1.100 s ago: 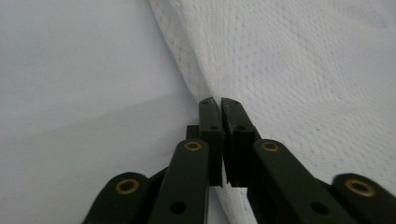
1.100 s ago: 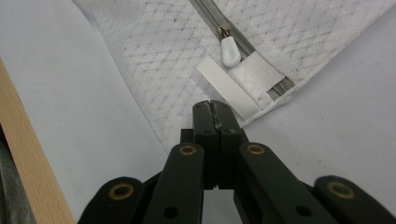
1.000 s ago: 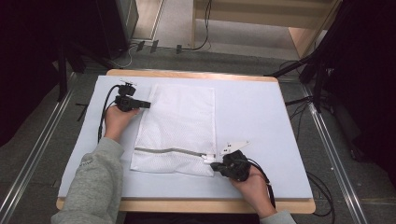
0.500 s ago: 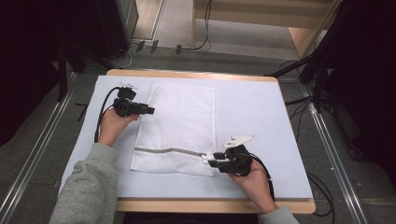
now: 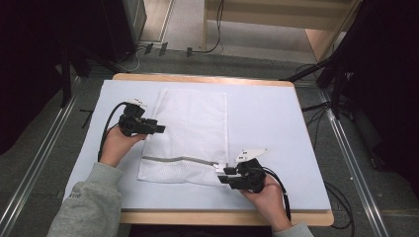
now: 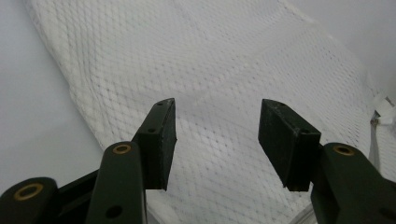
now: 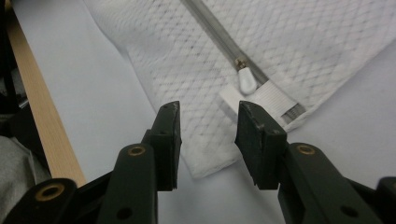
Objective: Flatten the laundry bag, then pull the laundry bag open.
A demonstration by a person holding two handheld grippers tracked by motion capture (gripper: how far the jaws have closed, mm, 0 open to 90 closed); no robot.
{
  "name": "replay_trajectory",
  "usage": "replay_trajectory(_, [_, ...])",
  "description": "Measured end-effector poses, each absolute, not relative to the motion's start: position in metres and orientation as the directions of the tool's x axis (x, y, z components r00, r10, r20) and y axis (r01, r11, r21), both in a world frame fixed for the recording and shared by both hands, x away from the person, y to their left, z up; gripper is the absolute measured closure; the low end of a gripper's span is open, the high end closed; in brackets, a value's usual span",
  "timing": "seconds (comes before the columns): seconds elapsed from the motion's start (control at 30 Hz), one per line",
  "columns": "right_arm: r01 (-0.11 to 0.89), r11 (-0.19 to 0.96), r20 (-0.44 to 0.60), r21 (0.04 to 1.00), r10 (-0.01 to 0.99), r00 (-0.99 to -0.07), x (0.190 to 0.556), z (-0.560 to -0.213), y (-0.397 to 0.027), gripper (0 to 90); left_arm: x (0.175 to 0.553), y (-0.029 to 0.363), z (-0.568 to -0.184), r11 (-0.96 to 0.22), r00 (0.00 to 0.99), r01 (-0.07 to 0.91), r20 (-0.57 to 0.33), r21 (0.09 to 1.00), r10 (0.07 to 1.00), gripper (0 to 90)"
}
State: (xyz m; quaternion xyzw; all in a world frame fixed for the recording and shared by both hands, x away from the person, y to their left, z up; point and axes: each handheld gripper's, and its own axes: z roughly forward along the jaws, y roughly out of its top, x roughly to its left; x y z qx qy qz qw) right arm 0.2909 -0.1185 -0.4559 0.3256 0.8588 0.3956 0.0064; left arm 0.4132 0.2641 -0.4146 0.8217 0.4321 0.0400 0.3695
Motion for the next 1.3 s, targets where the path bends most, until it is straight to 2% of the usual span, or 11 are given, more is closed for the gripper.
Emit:
replay_trajectory(0.13, [0.547,0.498,0.232,0.674,0.560,-0.796,0.283,-0.461,-0.112,58.8,0.406,0.264,-0.415,-0.350,0.623,0.681,-0.258,0.643,0.738,47.4])
replay_trajectory(0.27, [0.530,0.539,0.193,0.655,0.558,-0.807,0.281,-0.468,-0.105,60.1,0.400,0.260,-0.413,-0.360,0.636,0.670,-0.253,0.649,0.729,47.3])
replay_trajectory(0.33, [0.511,0.545,0.171,0.665,0.555,-0.814,0.281,-0.470,-0.103,67.2,0.399,0.259,-0.413,-0.361,0.638,0.670,-0.255,0.649,0.726,47.2])
replay_trajectory(0.4, [0.474,0.563,0.105,0.676,0.563,-0.819,0.279,-0.471,-0.103,80.6,0.398,0.258,-0.413,-0.365,0.641,0.671,-0.258,0.646,0.723,47.0])
replay_trajectory(0.47, [0.480,0.562,0.122,0.673,0.556,-0.822,0.280,-0.471,-0.104,88.7,0.397,0.256,-0.414,-0.367,0.643,0.670,-0.259,0.645,0.721,46.9])
replay_trajectory(0.5, [0.498,0.557,0.144,0.665,0.559,-0.817,0.282,-0.471,-0.106,90.0,0.397,0.256,-0.414,-0.369,0.646,0.669,-0.258,0.645,0.719,46.9])
replay_trajectory(0.83, [0.549,0.549,0.205,0.630,0.564,-0.800,0.283,-0.463,-0.125,90.0,0.388,0.247,-0.413,-0.396,0.667,0.660,-0.256,0.638,0.700,46.5])
replay_trajectory(0.9, [0.554,0.544,0.218,0.630,0.561,-0.799,0.284,-0.464,-0.127,84.8,0.385,0.243,-0.412,-0.408,0.675,0.656,-0.251,0.636,0.694,46.3])
replay_trajectory(1.0, [0.543,0.520,0.227,0.659,0.551,-0.803,0.284,-0.459,-0.129,82.7,0.381,0.238,-0.411,-0.421,0.689,0.646,-0.249,0.637,0.681,46.1])
replay_trajectory(1.13, [0.523,0.484,0.208,0.702,0.564,-0.799,0.288,-0.449,-0.131,84.0,0.377,0.230,-0.410,-0.433,0.704,0.631,-0.240,0.644,0.669,46.1])
replay_trajectory(1.3, [0.558,0.441,0.230,0.702,0.602,-0.765,0.302,-0.450,-0.131,88.7,0.374,0.222,-0.410,-0.432,0.710,0.625,-0.243,0.651,0.661,46.2])
